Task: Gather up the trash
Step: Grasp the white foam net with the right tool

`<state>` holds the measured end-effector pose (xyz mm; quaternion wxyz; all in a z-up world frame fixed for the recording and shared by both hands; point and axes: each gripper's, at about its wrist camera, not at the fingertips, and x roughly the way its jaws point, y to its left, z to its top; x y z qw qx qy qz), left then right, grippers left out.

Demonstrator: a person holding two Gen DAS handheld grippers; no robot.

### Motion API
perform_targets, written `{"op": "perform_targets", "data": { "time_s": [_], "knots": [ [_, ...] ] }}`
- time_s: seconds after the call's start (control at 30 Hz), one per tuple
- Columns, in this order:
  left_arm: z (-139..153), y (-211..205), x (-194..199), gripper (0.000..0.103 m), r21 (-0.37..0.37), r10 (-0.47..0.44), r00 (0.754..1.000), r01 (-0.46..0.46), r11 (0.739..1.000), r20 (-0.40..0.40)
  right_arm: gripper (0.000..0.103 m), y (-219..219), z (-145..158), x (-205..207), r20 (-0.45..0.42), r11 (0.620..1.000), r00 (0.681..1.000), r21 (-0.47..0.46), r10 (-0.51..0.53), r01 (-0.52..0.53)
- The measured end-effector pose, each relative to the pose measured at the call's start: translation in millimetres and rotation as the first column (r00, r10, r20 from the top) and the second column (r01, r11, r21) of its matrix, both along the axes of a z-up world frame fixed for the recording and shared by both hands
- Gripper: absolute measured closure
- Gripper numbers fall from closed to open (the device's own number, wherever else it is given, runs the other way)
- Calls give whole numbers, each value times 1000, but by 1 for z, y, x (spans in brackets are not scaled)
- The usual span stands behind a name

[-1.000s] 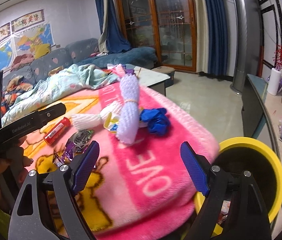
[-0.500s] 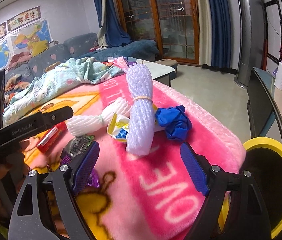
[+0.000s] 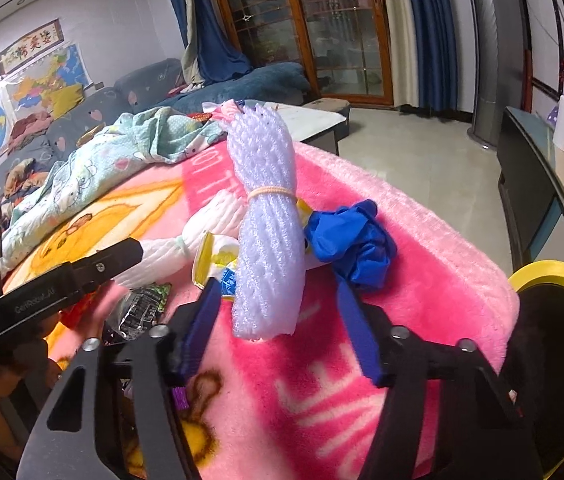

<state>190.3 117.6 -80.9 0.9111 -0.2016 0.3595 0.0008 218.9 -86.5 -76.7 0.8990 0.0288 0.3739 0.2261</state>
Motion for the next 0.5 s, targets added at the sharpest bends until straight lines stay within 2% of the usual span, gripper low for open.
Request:
{"op": "perform_targets", "data": {
  "time_s": [0.13, 0.23, 0.37, 0.5],
  "knots": [
    [-2, -2, 0, 41, -1, -8, 1000, 8, 1000, -1, 73, 2, -3, -1, -13, 1000, 1000, -4, 27, -27],
    [-2, -2, -1, 43, -8, -13, 1000, 13, 1000, 2, 79, 1, -5, -4, -16, 1000, 999, -4, 30, -31],
    [-1, -5, -3, 45, -9, -19, 1000, 19, 1000, 12, 81, -2, -7, -8, -27, 1000, 999, 10, 28, -27],
    [-3, -4, -3, 59, -12, -16, 1000, 17, 1000, 7, 82, -7, -9, -15, -36, 999, 999, 22, 29, -29]
  ]
}}
